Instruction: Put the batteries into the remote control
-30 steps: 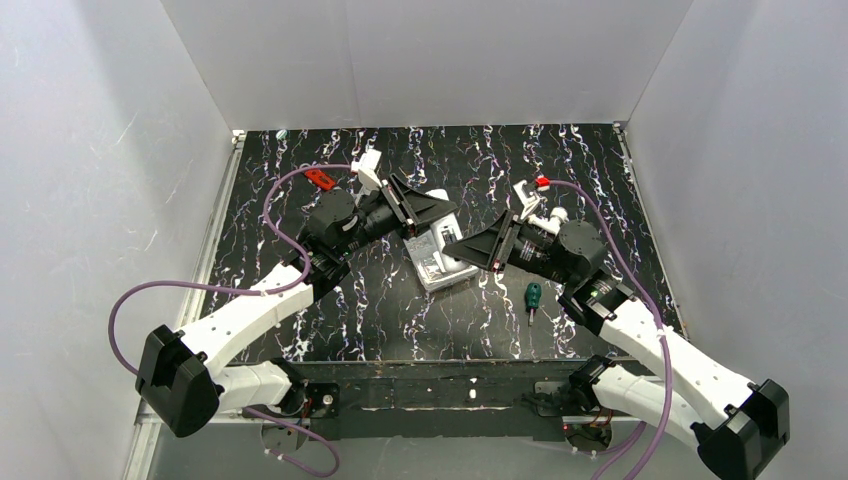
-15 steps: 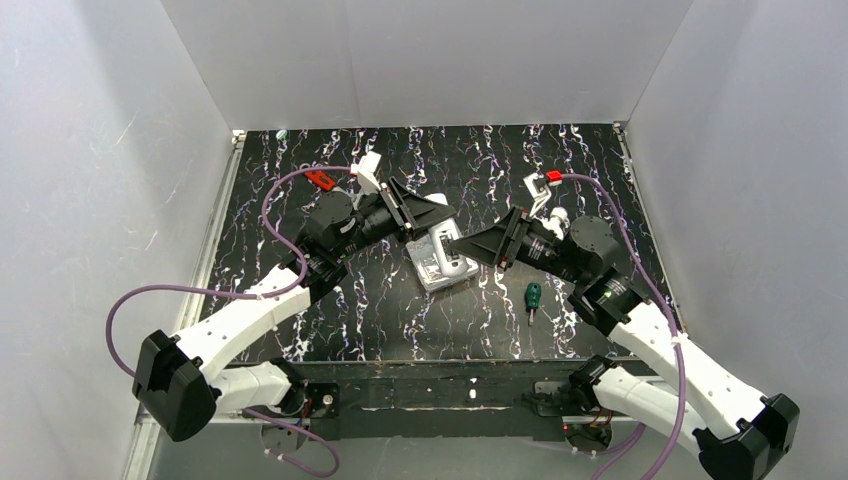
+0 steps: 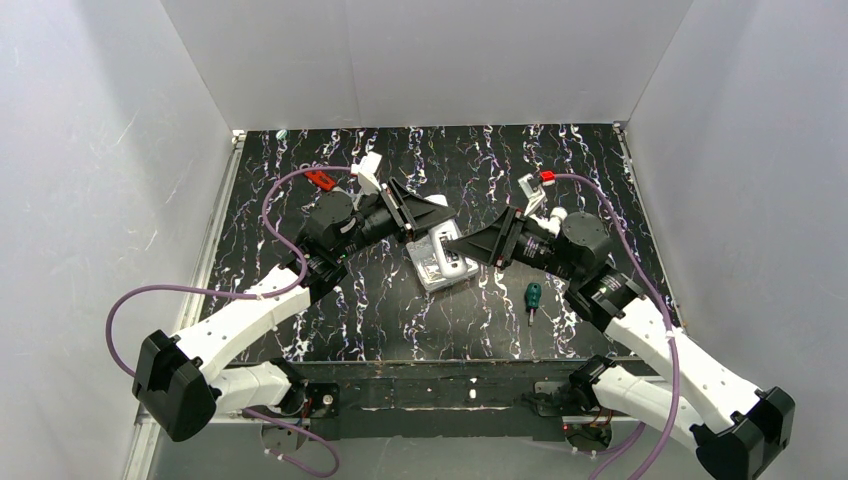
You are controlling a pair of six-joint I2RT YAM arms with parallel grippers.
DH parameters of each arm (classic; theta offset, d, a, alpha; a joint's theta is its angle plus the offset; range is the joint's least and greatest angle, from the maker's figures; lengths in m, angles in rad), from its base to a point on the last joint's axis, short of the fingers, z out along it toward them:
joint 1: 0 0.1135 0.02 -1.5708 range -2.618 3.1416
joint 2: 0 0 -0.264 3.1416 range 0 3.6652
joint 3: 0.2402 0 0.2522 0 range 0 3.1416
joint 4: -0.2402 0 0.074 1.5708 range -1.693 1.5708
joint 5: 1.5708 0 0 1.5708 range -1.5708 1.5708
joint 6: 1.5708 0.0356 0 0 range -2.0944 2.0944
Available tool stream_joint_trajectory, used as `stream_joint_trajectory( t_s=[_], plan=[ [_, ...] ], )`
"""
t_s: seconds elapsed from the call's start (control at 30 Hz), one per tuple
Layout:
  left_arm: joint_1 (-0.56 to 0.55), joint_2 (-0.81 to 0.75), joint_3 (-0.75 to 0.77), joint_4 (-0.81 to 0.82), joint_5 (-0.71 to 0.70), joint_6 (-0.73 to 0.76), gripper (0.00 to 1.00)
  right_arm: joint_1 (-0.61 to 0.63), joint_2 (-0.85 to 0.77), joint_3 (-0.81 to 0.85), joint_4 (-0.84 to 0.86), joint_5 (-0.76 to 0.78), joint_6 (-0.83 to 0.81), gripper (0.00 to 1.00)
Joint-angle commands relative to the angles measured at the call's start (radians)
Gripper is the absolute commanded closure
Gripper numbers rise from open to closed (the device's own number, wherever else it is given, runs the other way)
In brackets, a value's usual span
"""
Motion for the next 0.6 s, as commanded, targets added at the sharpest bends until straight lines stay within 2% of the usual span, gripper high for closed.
stream_joint_trajectory(
  t_s=[0.0, 0.57],
  plan=[
    [-0.003, -0.046, 0.01, 0.064, 0.032, 0.014, 1.0, -0.002, 0.009, 0.049, 0.025, -0.011, -0.008, 0.43],
    [-0.003, -0.043, 0.017, 0.057, 0.037, 0.02, 1.0, -0.002, 0.036, 0.071, -0.024, -0.015, -0.031, 0.48]
  ],
)
